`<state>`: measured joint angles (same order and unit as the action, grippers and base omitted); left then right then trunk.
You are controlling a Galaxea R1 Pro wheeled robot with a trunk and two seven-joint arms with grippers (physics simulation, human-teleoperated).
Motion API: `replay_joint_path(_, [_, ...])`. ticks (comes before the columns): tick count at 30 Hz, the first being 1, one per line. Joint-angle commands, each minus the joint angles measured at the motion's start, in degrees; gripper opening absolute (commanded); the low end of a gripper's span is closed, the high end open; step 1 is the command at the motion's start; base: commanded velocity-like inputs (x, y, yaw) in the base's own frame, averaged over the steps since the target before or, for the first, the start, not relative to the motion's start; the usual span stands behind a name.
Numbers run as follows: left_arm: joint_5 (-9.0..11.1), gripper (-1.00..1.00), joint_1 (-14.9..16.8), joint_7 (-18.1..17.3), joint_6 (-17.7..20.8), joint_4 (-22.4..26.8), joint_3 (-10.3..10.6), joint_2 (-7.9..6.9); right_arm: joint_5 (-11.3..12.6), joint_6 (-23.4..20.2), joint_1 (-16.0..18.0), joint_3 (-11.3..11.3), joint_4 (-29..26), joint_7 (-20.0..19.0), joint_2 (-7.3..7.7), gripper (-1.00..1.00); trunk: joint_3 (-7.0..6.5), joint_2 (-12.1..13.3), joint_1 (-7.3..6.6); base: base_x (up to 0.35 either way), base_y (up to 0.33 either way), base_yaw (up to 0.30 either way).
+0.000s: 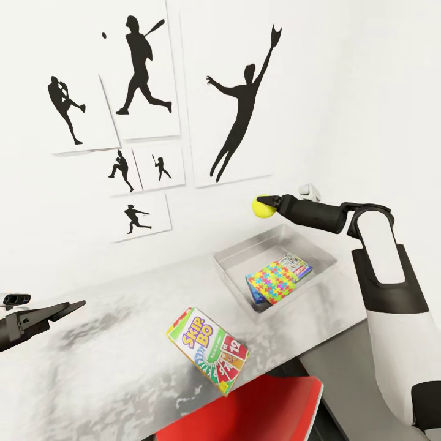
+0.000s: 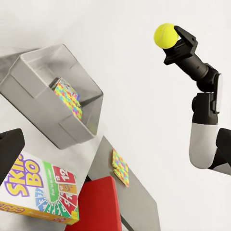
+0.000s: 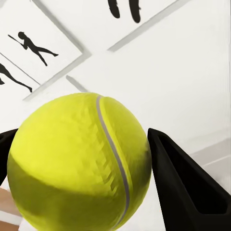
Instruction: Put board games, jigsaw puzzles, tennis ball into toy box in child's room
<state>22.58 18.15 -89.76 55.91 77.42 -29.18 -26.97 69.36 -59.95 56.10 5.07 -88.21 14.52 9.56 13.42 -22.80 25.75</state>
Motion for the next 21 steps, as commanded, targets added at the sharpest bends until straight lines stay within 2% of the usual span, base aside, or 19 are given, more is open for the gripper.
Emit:
replay_joint_path(1, [0.0, 1.00, 0.0, -0.2, 0.6, 0.0, 0.0, -0.01, 0.6, -0.1, 0.2, 0.1, 0.8, 0.8, 0.01, -1.00, 0.11, -0.1, 0.03, 0.000, 0.000, 0.000])
replay_joint_path(4, [0.0, 1.00, 0.0, -0.2, 0.6, 0.0, 0.0, -0.01, 0.4, -0.1, 0.9, 0.0, 5.4, 2.0, -0.20, -1.00, 0.11, -0.1, 0.03, 0.000, 0.000, 0.000])
replay_joint_path(6, [0.0, 1.00, 0.0, -0.2, 0.6, 0.0, 0.0, -0.01, 0.2, -0.1, 1.9, -0.1, 9.1, 4.3, -0.51, -1.00, 0.11, -0.1, 0.03, 0.000, 0.000, 0.000])
replay_joint_path(9, [0.0, 1.00, 0.0, -0.2, 0.6, 0.0, 0.0, -0.01, 0.2, -0.1, 5.2, 0.1, 15.2, 9.8, -0.87, -1.00, 0.11, -0.1, 0.03, 0.000, 0.000, 0.000])
replay_joint_path(11, [0.0, 1.00, 0.0, -0.2, 0.6, 0.0, 0.0, -0.01, 0.2, -0.1, 7.4, 1.0, 18.9, 13.0, -1.32, -1.00, 0.11, -0.1, 0.03, 0.000, 0.000, 0.000])
replay_joint_path(14, [0.0, 1.00, 0.0, -0.2, 0.6, 0.0, 0.0, -0.01, 0.1, -0.1, 11.3, 4.0, 25.6, 17.9, -3.08, -1.00, 0.11, -0.1, 0.03, 0.000, 0.000, 0.000])
replay_joint_path(16, [0.0, 1.00, 0.0, -0.2, 0.6, 0.0, 0.0, -0.01, 0.2, -0.1, 14.0, 6.2, 30.9, 21.5, -4.94, -1.00, 0.11, -0.1, 0.03, 0.000, 0.000, 0.000])
replay_joint_path(21, [-0.1, 1.00, 0.0, -0.2, 0.6, 0.0, 0.0, -0.01, 0.7, -0.1, 15.7, 8.2, 34.9, 24.3, -6.35, -1.00, 0.11, -0.1, 0.03, 0.000, 0.000, 0.000])
